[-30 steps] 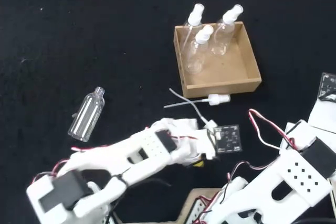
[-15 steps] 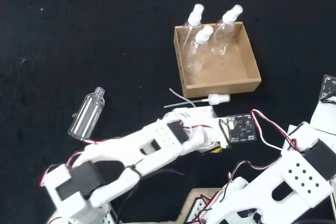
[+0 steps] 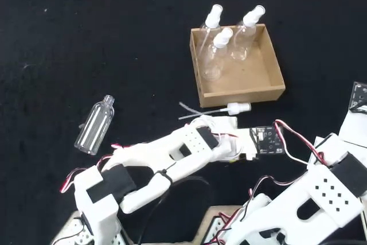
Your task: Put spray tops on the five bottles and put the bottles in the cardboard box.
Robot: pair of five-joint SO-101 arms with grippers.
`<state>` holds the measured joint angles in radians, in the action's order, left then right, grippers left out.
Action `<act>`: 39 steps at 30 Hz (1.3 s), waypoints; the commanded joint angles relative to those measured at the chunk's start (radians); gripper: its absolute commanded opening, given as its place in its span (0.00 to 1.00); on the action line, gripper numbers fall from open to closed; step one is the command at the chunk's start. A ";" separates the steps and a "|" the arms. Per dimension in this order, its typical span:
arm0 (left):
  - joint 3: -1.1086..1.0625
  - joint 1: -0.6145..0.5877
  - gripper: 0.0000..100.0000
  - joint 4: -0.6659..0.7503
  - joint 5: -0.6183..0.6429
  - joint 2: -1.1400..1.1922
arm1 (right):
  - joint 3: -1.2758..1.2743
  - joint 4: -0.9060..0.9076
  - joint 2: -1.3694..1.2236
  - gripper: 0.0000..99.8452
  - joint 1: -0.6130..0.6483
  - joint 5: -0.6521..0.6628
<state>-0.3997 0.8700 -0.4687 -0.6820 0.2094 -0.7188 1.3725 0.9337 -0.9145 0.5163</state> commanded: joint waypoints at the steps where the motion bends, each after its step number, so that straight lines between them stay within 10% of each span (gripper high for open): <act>1: 0.036 0.004 0.07 -0.035 -0.008 -0.015 | 0.054 0.011 0.035 0.18 -0.021 0.003; 18: -0.452 -0.116 0.03 -0.043 0.203 -0.569 | 0.054 0.011 0.035 0.18 -0.014 0.002; 23: -0.397 -0.159 0.22 -0.267 0.433 -0.651 | 0.054 0.011 0.035 0.18 -0.014 0.002; 39: 0.070 -0.140 0.23 -0.315 0.460 -0.150 | -0.004 0.002 0.035 0.18 -0.020 0.011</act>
<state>-0.4672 0.7181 -0.8094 -0.2279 -0.0621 -0.7296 1.3755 0.9337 -0.9206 0.5194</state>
